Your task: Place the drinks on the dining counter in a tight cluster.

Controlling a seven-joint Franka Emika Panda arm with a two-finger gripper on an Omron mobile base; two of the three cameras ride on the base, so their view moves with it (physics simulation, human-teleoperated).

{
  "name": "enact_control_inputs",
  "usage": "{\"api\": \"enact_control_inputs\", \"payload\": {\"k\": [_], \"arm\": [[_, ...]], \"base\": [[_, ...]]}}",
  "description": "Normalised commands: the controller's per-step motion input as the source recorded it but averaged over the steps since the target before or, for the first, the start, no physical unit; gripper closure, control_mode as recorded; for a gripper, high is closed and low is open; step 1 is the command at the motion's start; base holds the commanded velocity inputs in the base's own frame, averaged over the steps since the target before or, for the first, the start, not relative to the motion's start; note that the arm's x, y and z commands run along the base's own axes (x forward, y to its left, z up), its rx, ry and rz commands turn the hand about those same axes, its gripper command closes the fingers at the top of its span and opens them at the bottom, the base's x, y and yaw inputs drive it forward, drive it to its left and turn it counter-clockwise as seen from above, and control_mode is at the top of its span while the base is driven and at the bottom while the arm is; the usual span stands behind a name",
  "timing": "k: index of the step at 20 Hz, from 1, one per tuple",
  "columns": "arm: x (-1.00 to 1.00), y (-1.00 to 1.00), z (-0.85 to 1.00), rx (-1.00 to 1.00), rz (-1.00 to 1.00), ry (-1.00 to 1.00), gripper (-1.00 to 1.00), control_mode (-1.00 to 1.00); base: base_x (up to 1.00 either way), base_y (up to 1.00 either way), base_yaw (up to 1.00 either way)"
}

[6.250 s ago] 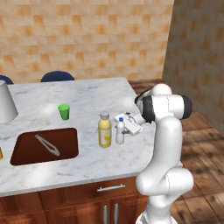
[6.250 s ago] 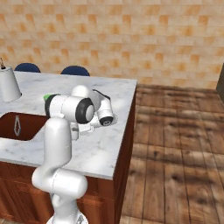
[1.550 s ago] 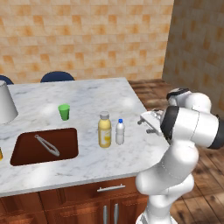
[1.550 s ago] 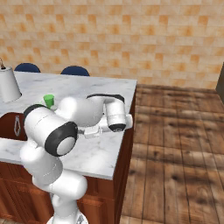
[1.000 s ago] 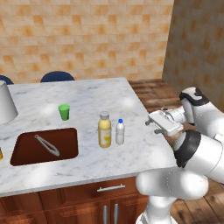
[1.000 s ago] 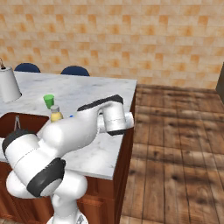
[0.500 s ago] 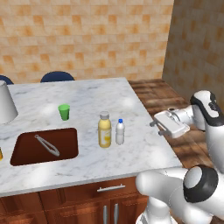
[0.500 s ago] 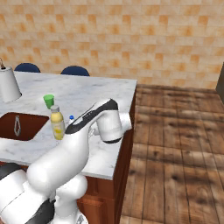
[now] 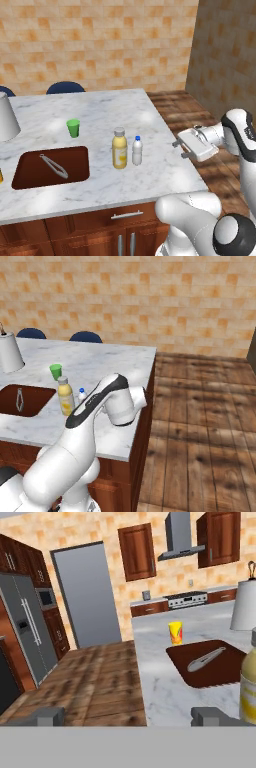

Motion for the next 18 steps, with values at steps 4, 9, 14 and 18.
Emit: {"api": "enact_control_inputs", "payload": {"k": [4,9,14,18], "arm": [[0.0,0.0,0.0,0.0,0.0,0.0,-1.0,-1.0],[-0.1,0.01,0.0,0.0,0.0,0.0,-1.0,1.0],[0.0,0.0,0.0,0.0,0.0,0.0,-1.0,1.0],[0.0,0.0,0.0,0.0,0.0,0.0,-1.0,1.0]], "base": [[0.0,0.0,0.0],[-0.1,0.01,0.0],[-0.57,0.05,0.02],[-0.65,0.11,0.1]]}}
